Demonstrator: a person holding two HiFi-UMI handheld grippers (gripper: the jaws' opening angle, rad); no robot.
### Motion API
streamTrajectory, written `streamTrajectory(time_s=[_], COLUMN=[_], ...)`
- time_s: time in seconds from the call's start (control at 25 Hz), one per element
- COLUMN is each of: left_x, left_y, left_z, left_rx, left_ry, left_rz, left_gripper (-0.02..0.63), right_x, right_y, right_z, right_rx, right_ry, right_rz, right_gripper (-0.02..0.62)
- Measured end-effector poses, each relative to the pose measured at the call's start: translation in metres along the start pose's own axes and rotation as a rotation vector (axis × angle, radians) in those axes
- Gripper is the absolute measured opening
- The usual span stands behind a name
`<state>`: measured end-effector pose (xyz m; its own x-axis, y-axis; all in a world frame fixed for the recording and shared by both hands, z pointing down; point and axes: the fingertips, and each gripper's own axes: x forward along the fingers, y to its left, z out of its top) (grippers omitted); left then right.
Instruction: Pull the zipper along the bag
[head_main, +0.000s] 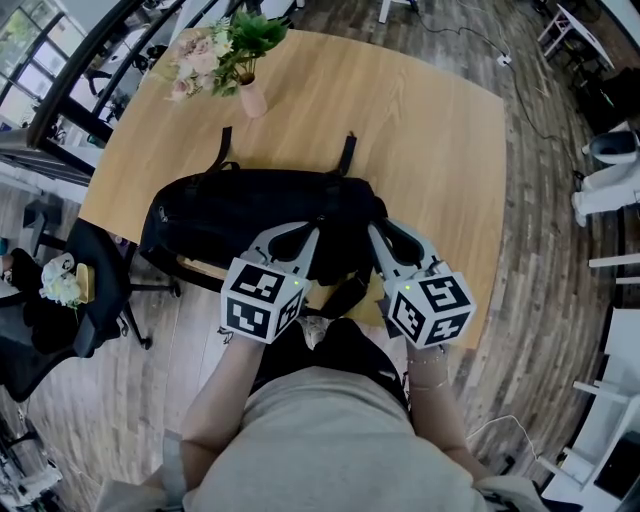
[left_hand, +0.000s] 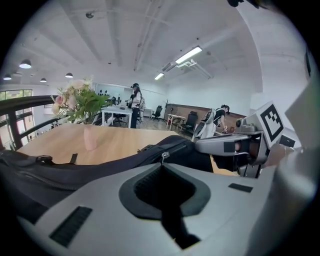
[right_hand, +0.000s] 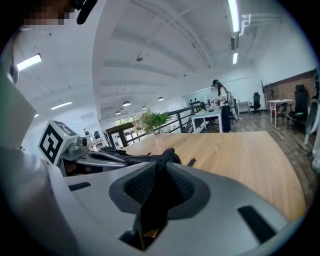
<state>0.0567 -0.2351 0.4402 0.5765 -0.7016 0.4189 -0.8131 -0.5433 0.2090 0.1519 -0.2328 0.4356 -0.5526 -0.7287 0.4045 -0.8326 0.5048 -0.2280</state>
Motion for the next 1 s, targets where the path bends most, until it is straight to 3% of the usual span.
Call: streamTrajectory(time_s=[0.28,1.0], left_x=[-0.016,-0.081], left_y=[0.024,0.108], left_z=[-0.003,-0.005], left_rx=[0.002,-0.013], left_ry=[-0.026,-0.024], left_rz=[0.028,0.076], left_gripper=[0.02,0.021], right_x=[0.005,0.005], right_y=[-0.001,-0.008], right_z=[0.002,0.006], right_rx=[-0.038,0.01], right_ry=[0.012,0.005], right_rz=[-0.075,-0.313], right_gripper=[0.075,0.075])
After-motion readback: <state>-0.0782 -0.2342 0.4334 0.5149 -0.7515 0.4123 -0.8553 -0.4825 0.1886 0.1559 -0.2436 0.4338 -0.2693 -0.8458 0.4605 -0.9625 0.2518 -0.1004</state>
